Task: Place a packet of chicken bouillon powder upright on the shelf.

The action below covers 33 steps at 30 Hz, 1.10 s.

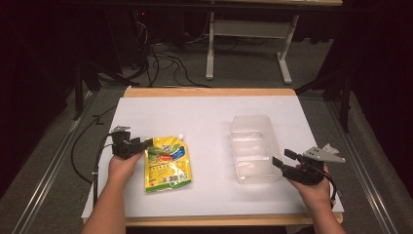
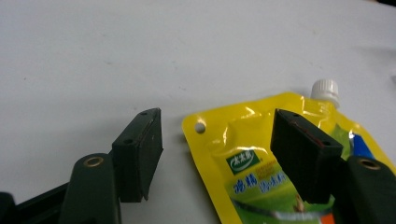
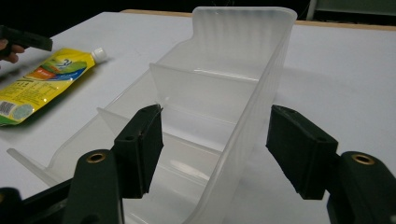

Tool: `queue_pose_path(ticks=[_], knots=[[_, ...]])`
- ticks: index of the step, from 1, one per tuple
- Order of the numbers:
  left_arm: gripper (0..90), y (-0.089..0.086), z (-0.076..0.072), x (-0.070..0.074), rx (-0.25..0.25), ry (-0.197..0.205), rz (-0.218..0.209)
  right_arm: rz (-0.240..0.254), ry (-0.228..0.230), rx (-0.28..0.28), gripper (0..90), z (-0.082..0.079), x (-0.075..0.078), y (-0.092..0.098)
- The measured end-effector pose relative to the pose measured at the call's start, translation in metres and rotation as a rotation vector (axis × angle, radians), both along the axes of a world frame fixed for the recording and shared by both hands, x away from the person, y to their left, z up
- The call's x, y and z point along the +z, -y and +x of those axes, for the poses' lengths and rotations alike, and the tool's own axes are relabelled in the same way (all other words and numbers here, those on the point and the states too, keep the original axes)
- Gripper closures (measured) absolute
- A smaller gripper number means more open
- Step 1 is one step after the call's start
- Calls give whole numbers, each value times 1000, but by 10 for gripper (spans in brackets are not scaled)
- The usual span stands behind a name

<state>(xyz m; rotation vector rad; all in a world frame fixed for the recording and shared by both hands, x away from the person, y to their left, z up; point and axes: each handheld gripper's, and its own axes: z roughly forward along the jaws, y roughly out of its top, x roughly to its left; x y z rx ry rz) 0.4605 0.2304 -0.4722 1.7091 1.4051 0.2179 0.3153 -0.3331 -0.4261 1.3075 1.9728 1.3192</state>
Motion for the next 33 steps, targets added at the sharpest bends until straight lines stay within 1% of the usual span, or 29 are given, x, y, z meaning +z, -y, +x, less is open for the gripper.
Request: queue_pose_path(ticks=[1, 2, 3, 4, 5, 6, 7, 9, 10, 12, 13, 14, 15, 16, 17, 18, 19, 20, 21, 22, 23, 24, 25, 26, 27, 28, 29, 30, 33], knots=[[372, -1, 2, -2, 2, -7, -23, -2, -2, 2, 367, 0, 0, 0], [392, -2, 6, -6, -5, -31, -39, -5, -6, 6, 370, 0, -1, 0], [403, -2, 6, -6, -5, -31, -39, -5, -7, 7, 371, 1, -1, 0], [403, -2, 7, -9, -13, -47, -48, -5, -7, 7, 371, 1, -1, 0], [422, -3, 8, -11, -21, -59, -58, -4, -10, 6, 373, 0, -1, 0], [422, -4, 7, -12, -20, -55, -69, -4, -10, 6, 373, 0, -1, 0], [428, -6, 8, -13, -24, -63, -95, -4, -13, 6, 375, 1, -1, 0], [467, -7, 8, -13, -32, -66, -101, -6, -15, 7, 376, 1, -2, 0], [499, -7, 7, -14, -56, -69, -106, -13, -20, 9, 379, 1, -2, -1], [528, -7, 6, -15, -60, -72, -107, -16, -25, 12, 383, 2, -3, -1], [561, -7, 6, -15, -65, -75, -110, -16, -29, 11, 384, 2, -3, -2], [586, -7, 6, -15, -80, -75, -102, -21, -29, 14, 386, 2, -4, -2], [618, -7, 6, -15, -80, -75, -102, -21, -29, 14, 386, 2, -4, -2], [645, -4, 5, -15, -103, -68, -82, -21, -34, 12, 388, 2, -4, -2], [678, -4, 5, -15, -103, -68, -82, -21, -34, 12, 388, 2, -4, -2], [678, -2, 4, -15, -114, -59, -65, -19, -36, 11, 389, 2, -4, -2], [706, 0, 4, -14, -116, -53, -57, -19, -37, 11, 390, 2, -4, -1], [759, 1, 3, -14, -123, -48, -51, -19, -39, 10, 392, 2, -5, -1], [759, 1, 3, -14, -130, -44, -47, -19, -39, 10, 392, 2, -5, -1], [847, 2, 1, -13, -147, -29, -40, -18, -41, 8, 393, 2, -5, -1], [875, 2, 1, -13, -147, -29, -40, -18, -41, 8, 393, 2, -5, -1], [899, 3, 0, -13, -165, -9, -43, -18, -40, 8, 394, 2, -5, -1], [900, 3, 0, -13, -165, -9, -43, -18, -40, 8, 394, 2, -5, -1], [900, 4, -2, -11, -168, 16, -41, -17, -42, 7, 395, 2, -5, -1], [900, 4, -2, -11, -168, 16, -41, -17, -42, 7, 395, 2, -5, -1], [900, 4, -5, -10, -171, 38, -42, -16, -42, 6, 395, 2, -5, -1], [900, 4, -5, -10, -171, 38, -42, -16, -42, 6, 395, 2, -5, -1], [900, 4, -7, -9, -171, 47, -45, -13, -42, 5, 395, 2, -5, 0], [900, 4, -13, -4, -170, 90, -51, -15, -37, 8, 395, 2, -4, 0]])
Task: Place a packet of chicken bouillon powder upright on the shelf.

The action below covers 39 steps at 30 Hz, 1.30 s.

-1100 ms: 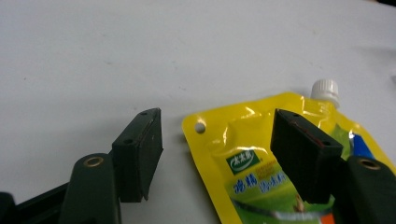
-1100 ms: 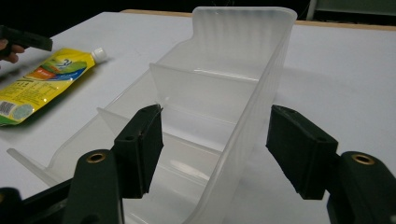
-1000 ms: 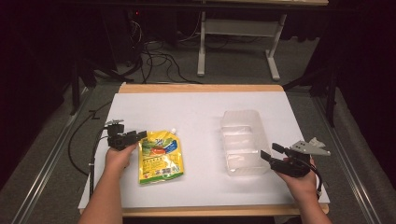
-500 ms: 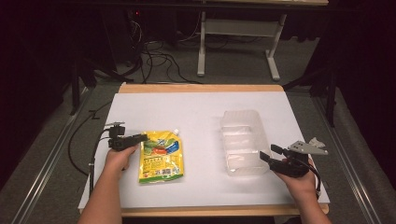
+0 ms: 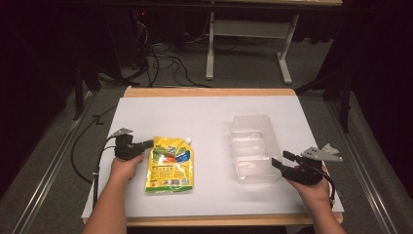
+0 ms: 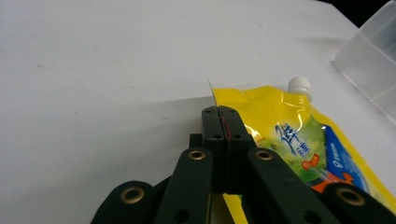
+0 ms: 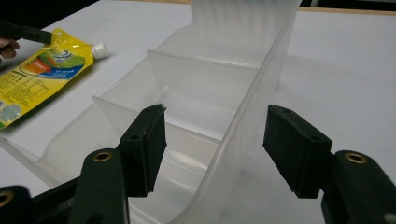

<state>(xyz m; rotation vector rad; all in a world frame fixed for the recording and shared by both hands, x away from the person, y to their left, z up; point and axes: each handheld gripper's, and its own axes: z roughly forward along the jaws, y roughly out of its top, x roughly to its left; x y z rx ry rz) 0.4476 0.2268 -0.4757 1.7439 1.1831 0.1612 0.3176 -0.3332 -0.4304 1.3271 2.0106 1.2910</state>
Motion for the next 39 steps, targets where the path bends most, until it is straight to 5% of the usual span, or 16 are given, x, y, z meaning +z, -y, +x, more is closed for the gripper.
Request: queue_pose_path(ticks=[11, 20, 23, 32, 39], knots=[[900, 3, -46, 45, -11, 259, 17, 5, 38, -1, 394, -4, 6, -2], [900, 6, -82, 70, -49, 413, 6, 0, 83, 10, 384, -11, 14, -14], [900, 8, -95, 78, -70, 466, 13, -36, 115, 18, 380, -16, 20, -21], [900, 14, -135, 93, -145, 612, 45, 30, 151, 165, 348, -22, 32, -51], [900, 15, -157, 95, -188, 689, 51, 59, 108, 273, 389, -16, 36, -83]])
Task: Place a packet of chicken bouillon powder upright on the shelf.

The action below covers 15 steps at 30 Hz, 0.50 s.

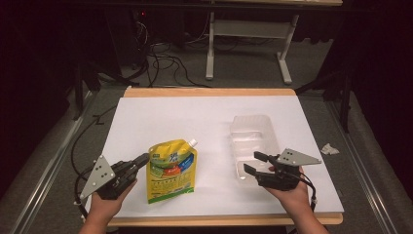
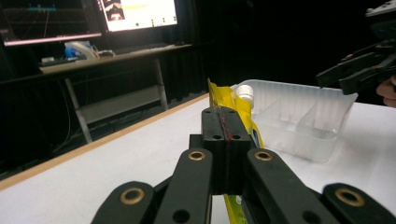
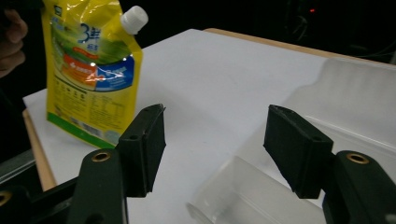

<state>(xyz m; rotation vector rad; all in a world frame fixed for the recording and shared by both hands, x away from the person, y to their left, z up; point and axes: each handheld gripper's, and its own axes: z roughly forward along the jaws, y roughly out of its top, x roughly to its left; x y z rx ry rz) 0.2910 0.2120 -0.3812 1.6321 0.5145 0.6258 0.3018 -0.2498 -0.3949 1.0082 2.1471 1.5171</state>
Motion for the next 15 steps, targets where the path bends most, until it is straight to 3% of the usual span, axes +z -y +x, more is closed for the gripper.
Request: queue_pose_path(ticks=[2, 6, 8, 15], knots=[[900, -1, -2, 0, -11, 8, -2, 8, -21, 48, 380, 5, 1, -17], [900, -6, -5, -2, -35, 30, 8, 17, -39, 91, 364, 11, 1, -35], [900, -8, -7, -3, -48, 40, 7, 18, -49, 126, 352, 17, 1, -55], [900, -12, -10, -3, -67, 51, 16, 28, -66, 187, 326, 29, 0, -86]])
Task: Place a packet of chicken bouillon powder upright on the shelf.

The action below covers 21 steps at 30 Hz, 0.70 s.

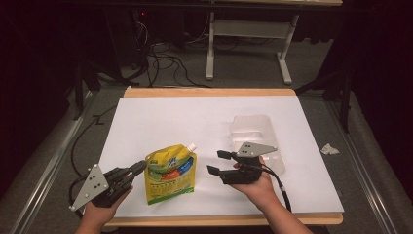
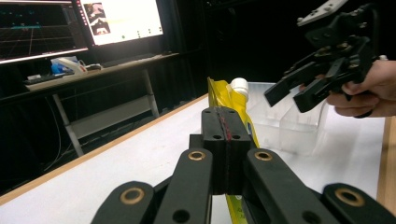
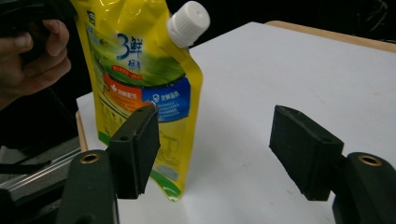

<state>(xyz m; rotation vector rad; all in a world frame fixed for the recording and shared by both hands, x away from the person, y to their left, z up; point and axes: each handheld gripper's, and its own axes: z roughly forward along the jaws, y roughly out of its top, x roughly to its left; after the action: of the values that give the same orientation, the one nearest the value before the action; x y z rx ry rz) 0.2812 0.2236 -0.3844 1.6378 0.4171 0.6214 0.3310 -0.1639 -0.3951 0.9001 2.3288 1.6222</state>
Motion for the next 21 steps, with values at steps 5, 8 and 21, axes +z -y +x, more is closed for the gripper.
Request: queue_pose_path(ticks=[5, 8, 21], knots=[[900, 0, -1, 0, -8, 4, -5, 7, -9, 41, 307, 10, 2, -20], [900, 0, -1, 0, -10, 8, -1, 11, -13, 59, 301, 15, 3, -30], [900, 0, -2, 0, -12, 15, 5, 30, -22, 131, 289, 31, 5, -68]])
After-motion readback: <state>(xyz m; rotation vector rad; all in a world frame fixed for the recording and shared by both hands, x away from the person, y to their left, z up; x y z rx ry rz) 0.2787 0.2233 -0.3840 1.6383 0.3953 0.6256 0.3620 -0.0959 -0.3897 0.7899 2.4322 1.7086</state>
